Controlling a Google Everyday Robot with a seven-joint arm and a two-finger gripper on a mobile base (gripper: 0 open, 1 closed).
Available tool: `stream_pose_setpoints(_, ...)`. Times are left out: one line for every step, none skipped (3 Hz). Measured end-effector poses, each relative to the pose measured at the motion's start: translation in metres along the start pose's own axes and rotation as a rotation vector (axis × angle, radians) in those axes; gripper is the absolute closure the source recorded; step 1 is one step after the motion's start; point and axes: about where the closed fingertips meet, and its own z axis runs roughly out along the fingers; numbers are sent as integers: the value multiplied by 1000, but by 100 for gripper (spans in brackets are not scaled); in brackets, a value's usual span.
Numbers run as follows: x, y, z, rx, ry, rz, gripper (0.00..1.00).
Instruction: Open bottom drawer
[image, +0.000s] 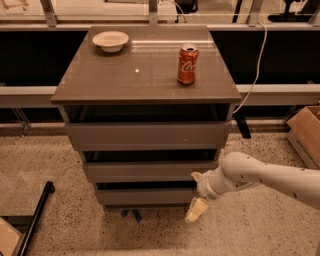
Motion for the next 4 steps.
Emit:
stream_pose_setpoints(1, 2, 4, -21, 8, 6, 0)
stream_pose_setpoints(17, -6, 33, -64, -40, 65, 0)
stream_pose_setpoints(53, -22, 84, -91, -19, 123, 0)
stream_pose_setpoints(78, -30, 115, -104, 15, 152, 0)
